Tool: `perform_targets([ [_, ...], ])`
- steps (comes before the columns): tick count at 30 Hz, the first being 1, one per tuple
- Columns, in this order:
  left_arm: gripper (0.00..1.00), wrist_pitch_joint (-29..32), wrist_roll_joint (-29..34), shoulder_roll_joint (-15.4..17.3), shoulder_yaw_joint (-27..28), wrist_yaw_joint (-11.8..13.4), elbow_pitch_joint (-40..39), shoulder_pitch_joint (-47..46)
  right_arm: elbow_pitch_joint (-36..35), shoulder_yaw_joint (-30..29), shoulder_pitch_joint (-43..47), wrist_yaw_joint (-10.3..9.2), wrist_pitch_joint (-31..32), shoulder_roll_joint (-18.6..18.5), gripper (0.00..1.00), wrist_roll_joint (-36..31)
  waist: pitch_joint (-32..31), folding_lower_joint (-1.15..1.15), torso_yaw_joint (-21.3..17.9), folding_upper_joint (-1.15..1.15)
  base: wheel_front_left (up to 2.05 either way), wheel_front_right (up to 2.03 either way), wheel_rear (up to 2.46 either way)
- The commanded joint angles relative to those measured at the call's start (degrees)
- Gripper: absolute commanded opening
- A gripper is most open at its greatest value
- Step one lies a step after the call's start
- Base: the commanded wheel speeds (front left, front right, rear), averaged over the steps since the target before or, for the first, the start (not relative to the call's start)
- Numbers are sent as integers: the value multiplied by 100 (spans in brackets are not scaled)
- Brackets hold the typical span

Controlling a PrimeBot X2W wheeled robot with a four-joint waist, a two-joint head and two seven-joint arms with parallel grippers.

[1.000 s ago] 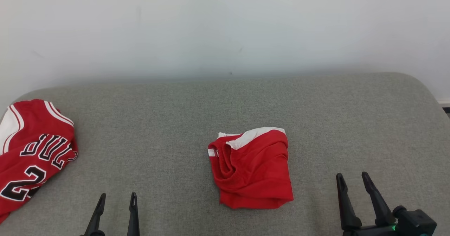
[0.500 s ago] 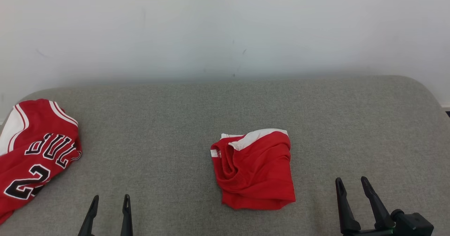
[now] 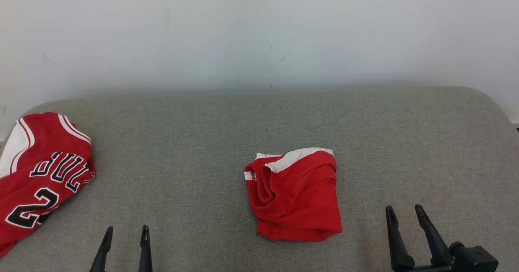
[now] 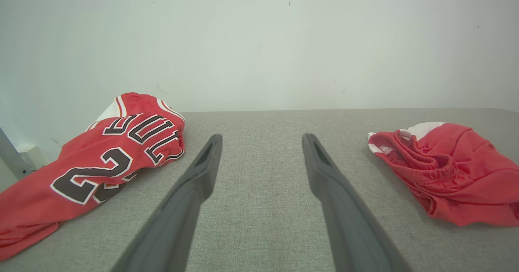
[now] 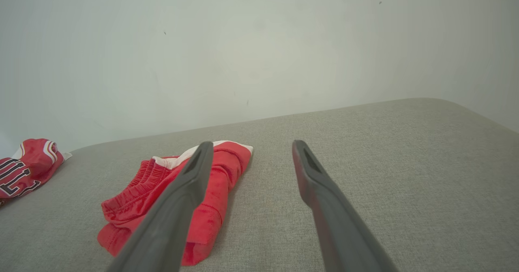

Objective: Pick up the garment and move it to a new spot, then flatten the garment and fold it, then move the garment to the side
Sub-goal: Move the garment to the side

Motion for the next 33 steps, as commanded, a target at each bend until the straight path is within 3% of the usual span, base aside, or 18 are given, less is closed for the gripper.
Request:
perform_targets([
  [1,100,-15,-27,0,9,27,-12,1,17,-7,70,3,-5,26,100,-46,1,0,2,0,0,0,0],
  [17,100,-15,-27,0,18,45,-19,50,53,36,60,3,-5,75,100,-94,-7,0,26,0,0,0,0],
  [23,100,-15,-65,0,-34,62,17,37,126,164,-322,3,-5,110,100,-2,-19,0,68,0,0,0,0],
  [28,100,-15,-81,-1,-124,82,33,-35,642,234,-926,3,-5,111,100,16,26,0,129,0,0,0,0],
  [33,100,-15,-82,0,-259,87,66,-75,1790,317,-1740,3,-1,67,100,-9,89,0,227,0,0,0,0],
])
